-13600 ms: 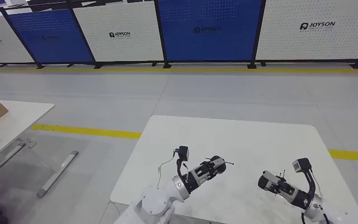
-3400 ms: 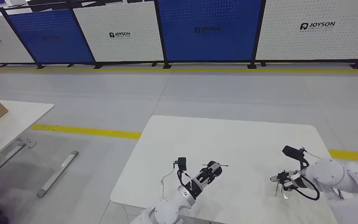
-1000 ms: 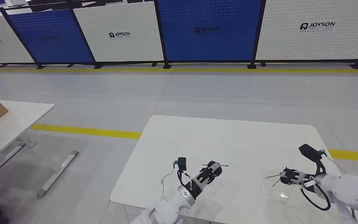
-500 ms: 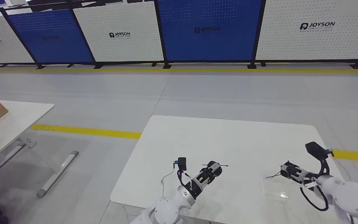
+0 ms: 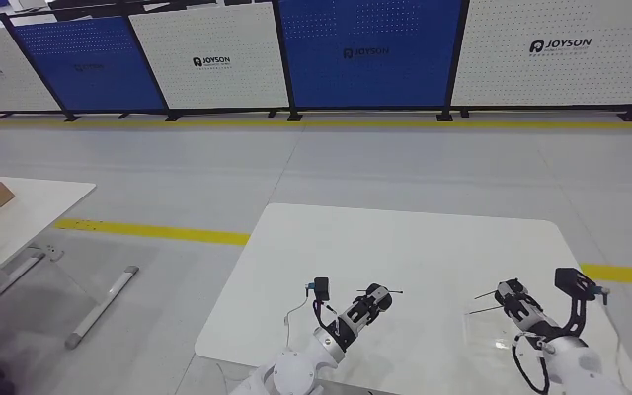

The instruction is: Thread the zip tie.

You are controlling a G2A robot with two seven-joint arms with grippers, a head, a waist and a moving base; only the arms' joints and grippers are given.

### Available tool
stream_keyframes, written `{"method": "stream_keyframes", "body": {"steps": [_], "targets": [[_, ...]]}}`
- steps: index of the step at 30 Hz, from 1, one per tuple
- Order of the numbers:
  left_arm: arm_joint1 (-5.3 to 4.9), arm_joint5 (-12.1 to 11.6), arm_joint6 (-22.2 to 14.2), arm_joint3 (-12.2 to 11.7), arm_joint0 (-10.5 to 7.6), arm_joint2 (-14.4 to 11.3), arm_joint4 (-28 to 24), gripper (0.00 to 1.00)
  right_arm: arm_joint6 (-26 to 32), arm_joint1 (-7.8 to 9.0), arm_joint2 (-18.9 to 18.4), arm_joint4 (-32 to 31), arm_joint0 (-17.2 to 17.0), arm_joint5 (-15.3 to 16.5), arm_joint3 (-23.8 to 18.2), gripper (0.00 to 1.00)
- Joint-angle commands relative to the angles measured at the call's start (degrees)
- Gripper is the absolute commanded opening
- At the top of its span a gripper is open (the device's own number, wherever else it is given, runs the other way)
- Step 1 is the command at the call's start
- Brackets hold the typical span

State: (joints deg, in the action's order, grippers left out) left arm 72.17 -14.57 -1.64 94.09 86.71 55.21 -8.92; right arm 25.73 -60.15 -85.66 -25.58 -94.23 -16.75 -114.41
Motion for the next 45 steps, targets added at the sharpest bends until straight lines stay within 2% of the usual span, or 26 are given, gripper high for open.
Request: {"method": "stream_keyframes", "body": {"steps": [1, 7, 13, 16, 23, 26, 31, 35, 38, 45], "targets": [[0.0, 0.0, 0.0, 0.0, 0.0, 0.0, 0.0, 0.0, -0.04, 0.0, 0.0, 0.0, -0.01, 0.0, 0.0, 0.0], [0.15, 0.34, 0.78, 0.65, -0.47, -0.39, 0.87, 0.0, -0.04, 0.0, 0.0, 0.0, -0.01, 0.0, 0.0, 0.0], [1.02, 3.37, 5.41, 0.43, -2.57, -4.57, 10.76, 0.0, -0.04, 0.0, 0.0, 0.0, -0.01, 0.0, 0.0, 0.0], [1.37, 6.12, 6.46, -0.15, -3.09, -6.6, 15.05, 0.0, -0.04, 0.0, 0.0, 0.0, -0.01, 0.0, 0.0, 0.0], [1.45, 6.36, 6.95, -0.08, -3.14, -6.85, 15.5, 0.0, -0.75, -0.07, -0.14, 0.78, 0.02, 0.54, -0.02, 0.0], [1.45, 6.36, 6.95, -0.08, -3.14, -6.85, 15.5, 0.0, -4.0, -0.38, -2.17, 6.8, -1.66, 6.4, 1.36, 0.0], [1.45, 6.36, 6.95, -0.08, -3.14, -6.85, 15.5, 0.0, -9.39, -0.75, -5.23, 13.76, -6.79, 17.66, 4.98, 0.0], [1.45, 6.36, 6.95, -0.08, -3.14, -6.85, 15.5, 0.0, -14.94, -1.24, -4.49, 14.15, -10.14, 23.81, 6.6, 0.0], [1.45, 6.36, 6.95, -0.08, -3.14, -6.85, 15.5, 0.0, -17.74, -1.53, -2.93, 11.83, -11.02, 25.0, 6.95, 0.0], [1.45, 6.36, 6.95, -0.08, -3.14, -6.85, 15.5, 0.0, -17.74, -1.53, -2.93, 11.83, -11.02, 25.0, 6.95, 0.0]]}}
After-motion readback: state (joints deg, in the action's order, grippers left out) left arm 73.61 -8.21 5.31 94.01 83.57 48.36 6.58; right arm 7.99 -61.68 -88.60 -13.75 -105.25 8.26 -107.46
